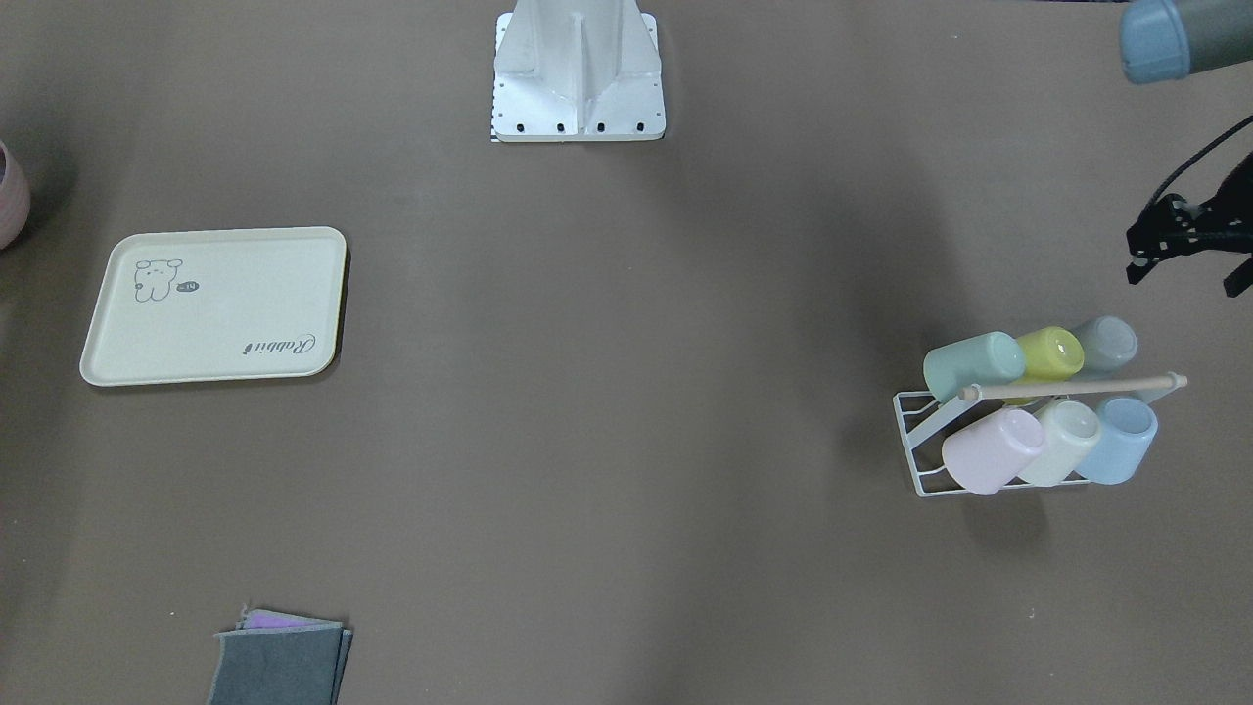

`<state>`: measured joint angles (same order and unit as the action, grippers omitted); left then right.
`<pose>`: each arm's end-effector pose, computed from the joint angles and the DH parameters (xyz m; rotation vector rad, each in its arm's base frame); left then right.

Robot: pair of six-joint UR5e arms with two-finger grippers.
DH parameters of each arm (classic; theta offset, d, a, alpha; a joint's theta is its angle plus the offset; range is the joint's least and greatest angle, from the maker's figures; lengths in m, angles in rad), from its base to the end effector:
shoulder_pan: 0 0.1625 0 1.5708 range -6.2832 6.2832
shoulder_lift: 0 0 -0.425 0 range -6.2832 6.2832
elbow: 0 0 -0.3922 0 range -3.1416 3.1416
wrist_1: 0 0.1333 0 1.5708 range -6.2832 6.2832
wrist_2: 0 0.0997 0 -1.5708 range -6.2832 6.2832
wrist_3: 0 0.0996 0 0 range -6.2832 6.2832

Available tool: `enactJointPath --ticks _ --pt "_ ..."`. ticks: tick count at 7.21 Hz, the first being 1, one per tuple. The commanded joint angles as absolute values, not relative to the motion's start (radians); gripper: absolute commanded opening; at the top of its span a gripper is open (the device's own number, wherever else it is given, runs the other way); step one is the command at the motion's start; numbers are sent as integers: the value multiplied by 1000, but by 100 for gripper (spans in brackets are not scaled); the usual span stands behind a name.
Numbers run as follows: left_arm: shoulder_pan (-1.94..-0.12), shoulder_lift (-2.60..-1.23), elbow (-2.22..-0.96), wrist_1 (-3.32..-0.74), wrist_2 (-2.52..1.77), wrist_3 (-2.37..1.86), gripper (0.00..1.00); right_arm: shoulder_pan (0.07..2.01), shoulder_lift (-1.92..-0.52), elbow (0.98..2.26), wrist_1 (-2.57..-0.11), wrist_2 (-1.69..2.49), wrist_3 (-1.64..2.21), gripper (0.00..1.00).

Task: Pick up and place green cup on tray

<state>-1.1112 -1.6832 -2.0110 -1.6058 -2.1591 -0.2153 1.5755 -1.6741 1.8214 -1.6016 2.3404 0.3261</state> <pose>0.1565 -0.4921 0.3926 0.3512 0.7320 0.4036 0.0661 -0.4512 0.5871 -0.0138 -0.7789 0.2691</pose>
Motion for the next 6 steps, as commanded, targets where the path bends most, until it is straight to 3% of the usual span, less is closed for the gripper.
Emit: enactJointPath --ticks 1,3,4,6 --pt "-1016 -1680 -2067 -1670 -1979 -17 99 1537 -1672 1830 -1585 2345 348 100" --pt "-1005 -1677 -2094 -1684 -1757 380 99 1506 -1670 1771 -1437 2423 460 100" --pt "-994 -1678 -2094 -1693 -1740 502 99 1506 -1680 1694 -1317 2536 510 100" --pt "-916 -1690 -2095 -1733 -1598 645 99 1456 -1720 1660 -1078 2553 790 100"
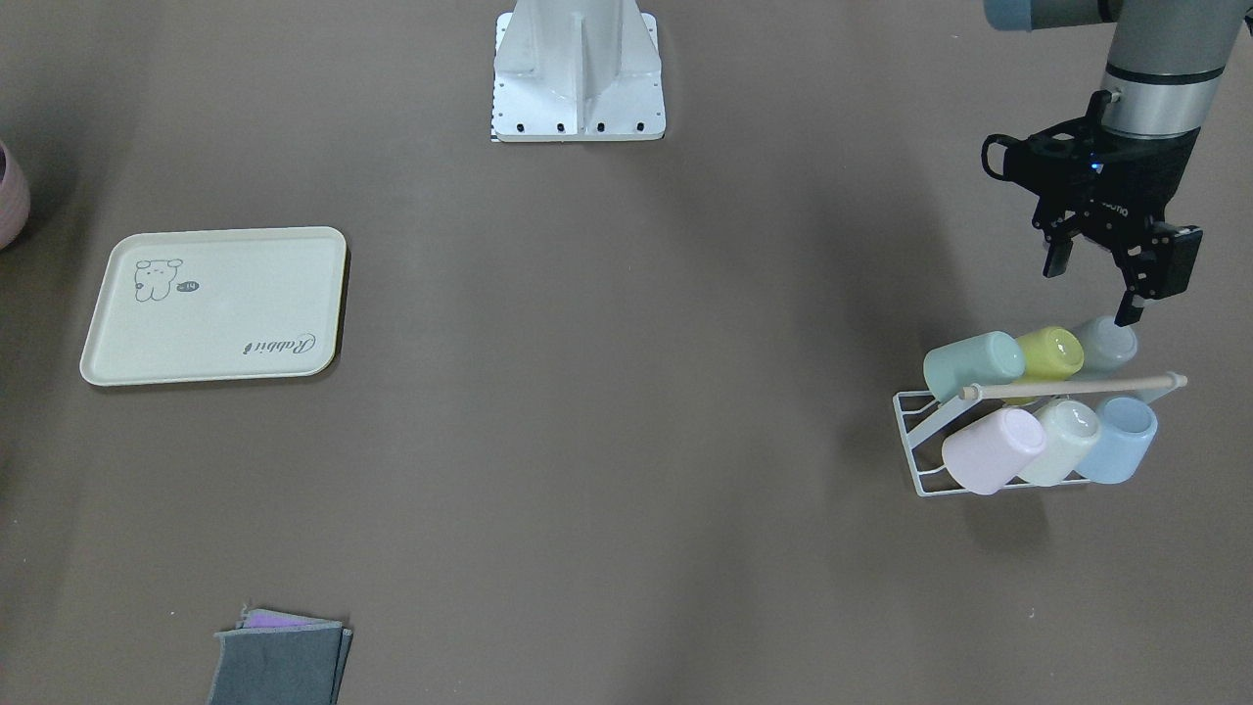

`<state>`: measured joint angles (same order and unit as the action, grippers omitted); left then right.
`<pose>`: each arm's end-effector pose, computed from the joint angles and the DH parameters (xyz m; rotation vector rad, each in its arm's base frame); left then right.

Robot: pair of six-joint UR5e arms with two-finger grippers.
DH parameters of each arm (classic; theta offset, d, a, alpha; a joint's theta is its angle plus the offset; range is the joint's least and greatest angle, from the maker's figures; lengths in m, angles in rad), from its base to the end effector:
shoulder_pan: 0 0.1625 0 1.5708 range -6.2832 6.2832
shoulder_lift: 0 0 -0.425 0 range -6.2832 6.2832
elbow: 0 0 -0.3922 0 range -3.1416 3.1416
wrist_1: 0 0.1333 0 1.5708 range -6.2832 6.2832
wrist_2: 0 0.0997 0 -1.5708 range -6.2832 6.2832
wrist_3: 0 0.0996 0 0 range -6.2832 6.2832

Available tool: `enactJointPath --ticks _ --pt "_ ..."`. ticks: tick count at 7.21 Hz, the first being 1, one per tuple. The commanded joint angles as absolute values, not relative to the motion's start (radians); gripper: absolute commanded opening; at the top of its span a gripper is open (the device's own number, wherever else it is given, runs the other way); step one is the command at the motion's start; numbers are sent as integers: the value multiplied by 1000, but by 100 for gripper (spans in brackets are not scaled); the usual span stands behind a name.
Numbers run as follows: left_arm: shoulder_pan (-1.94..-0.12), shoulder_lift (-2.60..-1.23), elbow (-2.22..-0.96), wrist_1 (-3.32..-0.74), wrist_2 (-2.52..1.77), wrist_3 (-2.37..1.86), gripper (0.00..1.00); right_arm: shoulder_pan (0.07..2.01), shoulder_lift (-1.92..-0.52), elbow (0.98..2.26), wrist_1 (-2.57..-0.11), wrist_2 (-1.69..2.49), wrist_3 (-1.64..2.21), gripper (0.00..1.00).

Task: Pick up and place green cup on tray

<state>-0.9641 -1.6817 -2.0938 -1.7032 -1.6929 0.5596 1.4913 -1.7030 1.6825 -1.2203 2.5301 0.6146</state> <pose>0.1875 -0.4827 0.3547 0.8092 0.1423 1.1512 0.0159 -0.4516 0.6136 -0.0373 -1.0010 0.3317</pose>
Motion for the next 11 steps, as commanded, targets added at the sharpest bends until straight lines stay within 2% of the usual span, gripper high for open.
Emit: enactJointPath --ticks 1,4,6,7,9,11 --pt "-858 -1693 -2094 -1793 -1544 652 99 1362 -1718 1663 -943 2533 969 100" --pt "-828 -1694 -2103 -1831 -1493 755 99 1110 -1718 1709 -919 2441 1092 100" --pt "-802 -1686 -2091 -1903 -1378 1130 99 1022 -1761 1701 -920 2381 984 100" --pt "-802 -1684 -2071 -1945 -1384 1343 99 988 -1796 1707 -920 2328 910 100" --pt "-789 -1684 -2057 -1945 -1381 1501 99 979 -1830 1707 -920 2304 821 100" --pt "-723 -1683 -2030 -1948 -1376 1574 99 971 -1821 1694 -922 2299 822 93"
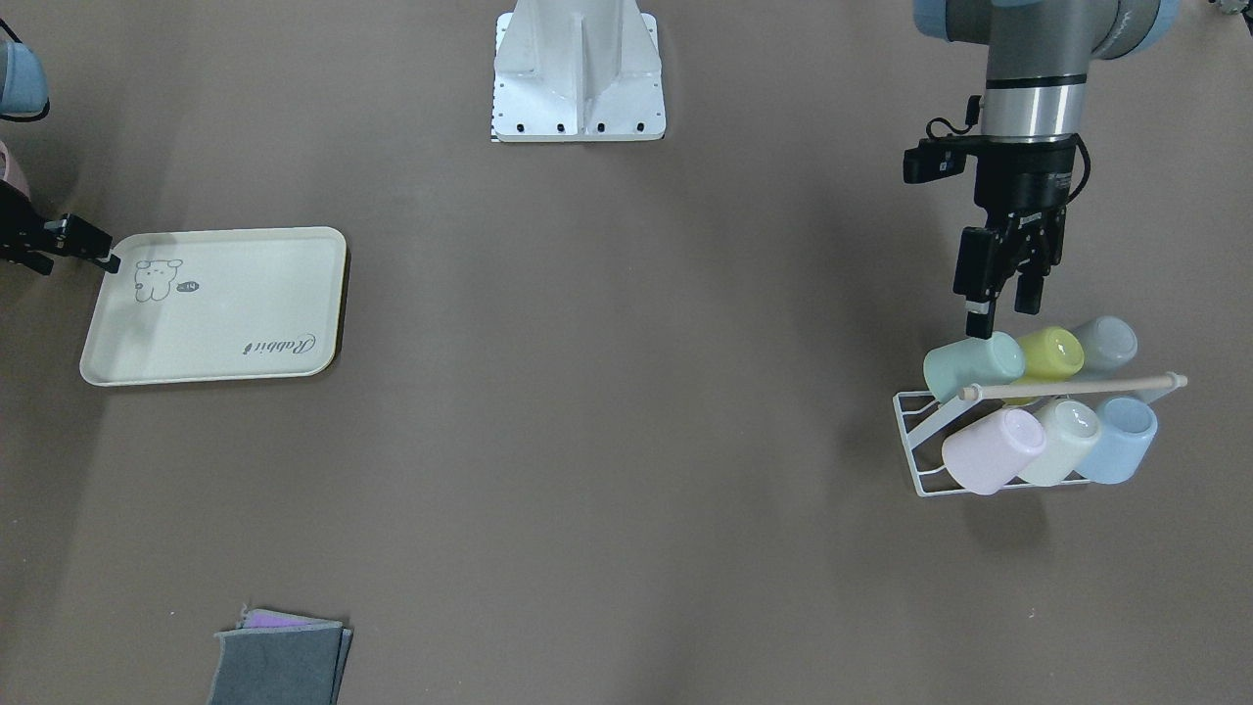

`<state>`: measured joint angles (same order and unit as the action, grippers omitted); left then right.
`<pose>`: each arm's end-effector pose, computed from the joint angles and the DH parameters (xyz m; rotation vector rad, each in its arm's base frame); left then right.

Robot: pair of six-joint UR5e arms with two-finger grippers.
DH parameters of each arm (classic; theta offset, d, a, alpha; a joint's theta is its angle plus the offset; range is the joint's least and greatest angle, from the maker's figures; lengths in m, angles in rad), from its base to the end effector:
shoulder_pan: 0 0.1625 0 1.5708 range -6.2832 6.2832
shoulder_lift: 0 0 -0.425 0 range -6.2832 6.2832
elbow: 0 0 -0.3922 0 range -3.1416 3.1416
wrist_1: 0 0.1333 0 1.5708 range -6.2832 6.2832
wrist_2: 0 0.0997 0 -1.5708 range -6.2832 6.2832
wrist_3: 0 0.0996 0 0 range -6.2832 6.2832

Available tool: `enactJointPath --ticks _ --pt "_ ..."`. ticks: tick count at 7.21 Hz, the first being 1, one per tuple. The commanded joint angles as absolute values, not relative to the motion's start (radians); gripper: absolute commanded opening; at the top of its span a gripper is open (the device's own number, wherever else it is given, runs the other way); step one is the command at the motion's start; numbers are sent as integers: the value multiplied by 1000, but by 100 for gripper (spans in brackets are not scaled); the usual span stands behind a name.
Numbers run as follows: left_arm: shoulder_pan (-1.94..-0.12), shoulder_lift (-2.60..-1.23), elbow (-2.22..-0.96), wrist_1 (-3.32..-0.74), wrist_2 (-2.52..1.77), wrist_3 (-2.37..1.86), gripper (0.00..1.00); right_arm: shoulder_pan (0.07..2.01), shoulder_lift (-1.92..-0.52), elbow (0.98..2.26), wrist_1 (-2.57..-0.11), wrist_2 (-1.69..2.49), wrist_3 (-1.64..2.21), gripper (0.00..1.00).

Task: Pick up and place green cup on tray

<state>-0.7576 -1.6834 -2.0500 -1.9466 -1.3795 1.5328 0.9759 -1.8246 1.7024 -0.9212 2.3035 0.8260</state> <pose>0.2661 -0.4613 0.3394 1.0295 -0.6177 2.0283 -0.1723 -0.3736 0.6355 -0.0848 -0.8691 0.0231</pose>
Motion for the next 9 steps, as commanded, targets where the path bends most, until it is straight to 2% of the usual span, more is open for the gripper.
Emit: enactJointPath --ticks 1,2,4,5,9 --pt "-682 -1683 -2025 -1944 -1361 1574 98 971 -1815 1684 -922 2284 822 92" --pt "-666 -1680 -2025 -1942 -1341 1584 99 969 -1807 1675 -922 2269 822 90" --pt "-599 -1646 -2022 -1942 -1245 1600 98 969 -1793 1660 -922 2266 822 72" --pt "-574 -1626 -2029 -1936 -1168 1592 99 971 -1783 1649 -922 2255 822 66" --pt "-415 -1585 -2049 -1762 -899 1446 98 969 -1753 1620 -920 2250 827 56"
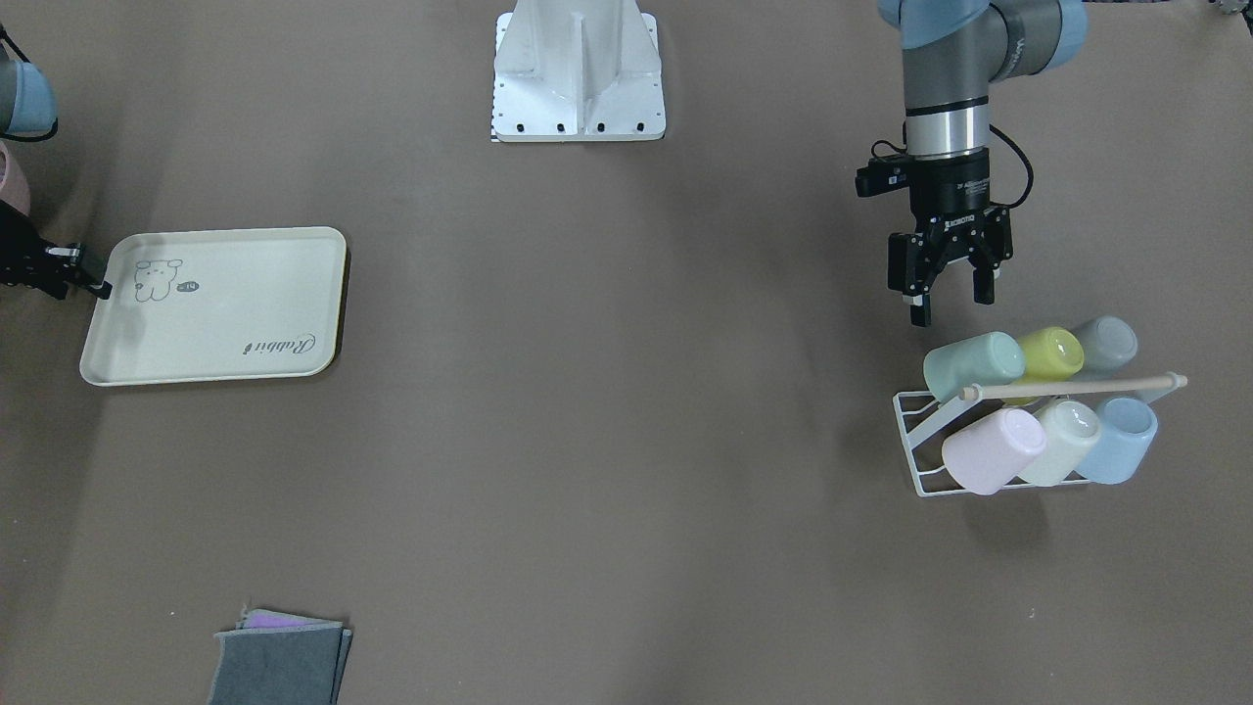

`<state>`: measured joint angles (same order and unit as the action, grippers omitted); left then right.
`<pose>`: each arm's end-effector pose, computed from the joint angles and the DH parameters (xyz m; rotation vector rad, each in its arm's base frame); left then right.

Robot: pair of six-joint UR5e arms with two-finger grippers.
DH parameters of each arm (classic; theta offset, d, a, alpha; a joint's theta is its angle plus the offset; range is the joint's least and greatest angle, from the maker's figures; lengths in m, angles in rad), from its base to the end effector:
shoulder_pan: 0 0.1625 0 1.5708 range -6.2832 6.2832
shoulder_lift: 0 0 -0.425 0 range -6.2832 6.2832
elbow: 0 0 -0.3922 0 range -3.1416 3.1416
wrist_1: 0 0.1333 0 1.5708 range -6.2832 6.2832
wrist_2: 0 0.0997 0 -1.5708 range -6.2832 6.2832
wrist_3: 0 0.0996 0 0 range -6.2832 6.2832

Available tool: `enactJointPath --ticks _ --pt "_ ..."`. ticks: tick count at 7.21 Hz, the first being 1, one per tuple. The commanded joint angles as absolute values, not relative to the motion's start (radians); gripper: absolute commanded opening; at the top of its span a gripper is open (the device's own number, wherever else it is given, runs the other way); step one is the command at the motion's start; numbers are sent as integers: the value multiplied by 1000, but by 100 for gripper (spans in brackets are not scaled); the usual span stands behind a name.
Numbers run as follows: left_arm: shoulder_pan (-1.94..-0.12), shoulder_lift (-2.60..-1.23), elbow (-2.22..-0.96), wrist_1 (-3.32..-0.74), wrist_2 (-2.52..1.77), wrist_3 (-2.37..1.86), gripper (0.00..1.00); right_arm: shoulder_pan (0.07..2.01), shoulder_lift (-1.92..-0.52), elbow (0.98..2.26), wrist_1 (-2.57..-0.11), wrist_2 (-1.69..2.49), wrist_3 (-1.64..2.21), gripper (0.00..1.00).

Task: Pick up and place green cup on tray

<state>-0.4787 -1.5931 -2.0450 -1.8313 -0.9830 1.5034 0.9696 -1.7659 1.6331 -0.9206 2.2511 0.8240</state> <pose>0.3425 -0.3901 0.3923 0.7570 -0.8726 2.1510 -0.1857 -0.3956 0.6493 -0.0584 -0.8270 0.0339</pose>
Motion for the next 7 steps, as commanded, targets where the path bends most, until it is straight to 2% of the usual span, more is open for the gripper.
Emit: enactJointPath --ticks 1,3,4,5,7 --pt "-376 -1583 -2048 -1709 -802 1401 98 969 -1738 1617 -922 2249 831 53" --pt "-345 -1585 -2033 -1588 -724 1295 98 971 -1710 1602 -922 2250 834 50" --pt "-345 -1589 -1995 -1524 -680 1211 98 971 -1712 1603 -920 2250 834 38" --pt "-345 -1594 -1994 -1475 -625 1162 98 971 -1713 1601 -920 2249 834 35" --pt "-342 -1615 -1973 -1474 -576 1160 99 976 -1720 1603 -914 2250 833 19"
